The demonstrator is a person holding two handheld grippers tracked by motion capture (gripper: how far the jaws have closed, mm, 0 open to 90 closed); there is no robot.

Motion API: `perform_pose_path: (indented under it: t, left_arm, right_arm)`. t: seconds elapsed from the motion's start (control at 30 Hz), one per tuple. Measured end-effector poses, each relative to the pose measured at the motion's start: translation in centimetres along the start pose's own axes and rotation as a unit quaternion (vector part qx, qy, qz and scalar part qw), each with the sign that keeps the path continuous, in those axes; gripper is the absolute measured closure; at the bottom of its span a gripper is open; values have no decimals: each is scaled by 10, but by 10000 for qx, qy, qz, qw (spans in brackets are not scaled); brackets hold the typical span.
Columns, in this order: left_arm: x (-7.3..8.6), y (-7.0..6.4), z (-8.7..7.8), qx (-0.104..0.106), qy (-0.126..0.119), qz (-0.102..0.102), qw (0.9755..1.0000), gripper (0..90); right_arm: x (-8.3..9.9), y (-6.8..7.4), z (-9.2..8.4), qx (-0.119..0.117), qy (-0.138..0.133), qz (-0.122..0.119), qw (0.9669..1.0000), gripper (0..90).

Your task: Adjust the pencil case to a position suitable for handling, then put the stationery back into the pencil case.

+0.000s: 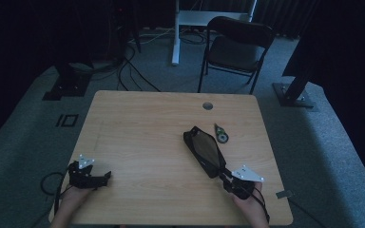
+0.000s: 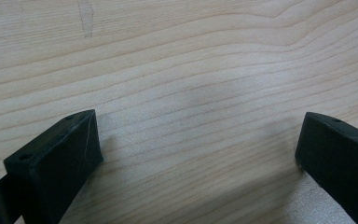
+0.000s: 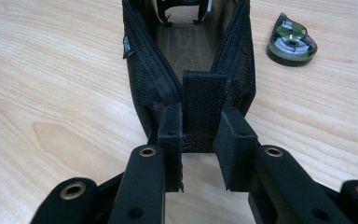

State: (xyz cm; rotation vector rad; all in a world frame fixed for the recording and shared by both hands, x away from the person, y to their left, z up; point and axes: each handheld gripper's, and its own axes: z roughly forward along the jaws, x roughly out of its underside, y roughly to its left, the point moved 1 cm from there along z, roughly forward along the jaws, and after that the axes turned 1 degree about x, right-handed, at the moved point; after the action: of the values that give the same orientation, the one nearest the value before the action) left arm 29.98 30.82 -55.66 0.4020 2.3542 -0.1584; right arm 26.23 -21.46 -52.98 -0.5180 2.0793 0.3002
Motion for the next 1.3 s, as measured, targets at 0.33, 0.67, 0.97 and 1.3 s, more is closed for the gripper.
perform_pose_path:
  t: [0.33,0.67,0.97,1.3]
  left_arm:
    - [0,0,0,0,0,0,10000,2]
    - [0,0,0,0,0,0,10000,2]
    - [0,0,0,0,-2,0,10000,2]
    - [0,0,0,0,-3,-2,10000,2]
  right_arm:
    - [4,5,-9,141,26,-162,9998,714]
    - [-5,-2,-18,-12,-167,67,9998,545]
    - [-24,-6,-27,-159,-379,29,9992,436]
    - [-47,-13,-21,-246,-614,-31,9978,329]
